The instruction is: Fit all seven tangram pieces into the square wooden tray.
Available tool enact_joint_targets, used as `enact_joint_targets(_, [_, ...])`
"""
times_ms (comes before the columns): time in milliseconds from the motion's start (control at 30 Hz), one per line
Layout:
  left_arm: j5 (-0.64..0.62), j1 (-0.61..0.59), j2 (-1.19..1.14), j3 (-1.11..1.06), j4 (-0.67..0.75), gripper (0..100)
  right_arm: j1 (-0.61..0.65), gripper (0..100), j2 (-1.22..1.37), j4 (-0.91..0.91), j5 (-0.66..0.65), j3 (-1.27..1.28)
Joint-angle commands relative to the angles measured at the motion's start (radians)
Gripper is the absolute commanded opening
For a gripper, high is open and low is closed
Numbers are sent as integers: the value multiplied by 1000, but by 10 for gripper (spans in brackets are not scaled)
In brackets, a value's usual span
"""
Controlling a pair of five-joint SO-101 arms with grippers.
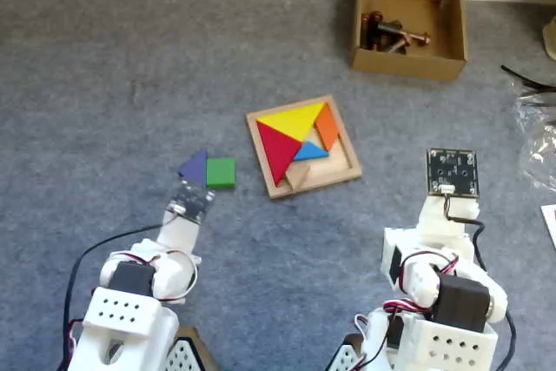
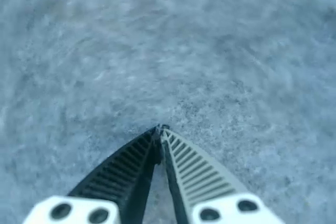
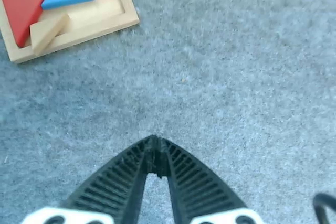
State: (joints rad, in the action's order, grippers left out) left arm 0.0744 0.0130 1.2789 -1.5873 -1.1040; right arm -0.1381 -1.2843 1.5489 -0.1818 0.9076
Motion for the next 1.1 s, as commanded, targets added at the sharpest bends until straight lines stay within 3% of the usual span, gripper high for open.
enact_joint_targets(0, [-100, -91, 4, -4, 28, 5, -12, 9, 5, 10, 11, -67])
enact_joint_targets(167, [-112, -211, 4, -2, 21, 5, -12, 9, 88, 87, 11, -137])
enact_joint_targets(467, [-110, -278, 4, -1, -3, 5, -4, 9, 561, 117, 11, -473])
enact_joint_targets(667, [-110, -338, 4, -1, -3, 5, 113, 9, 799, 105, -9, -638])
enact_joint_targets(867, [-110, -348, 4, -1, -3, 5, 275, 9, 943, 102, -319, -674])
enact_joint_targets(1067, [-110, -348, 4, -1, -3, 5, 326, 9, 1000, -62, -434, -707])
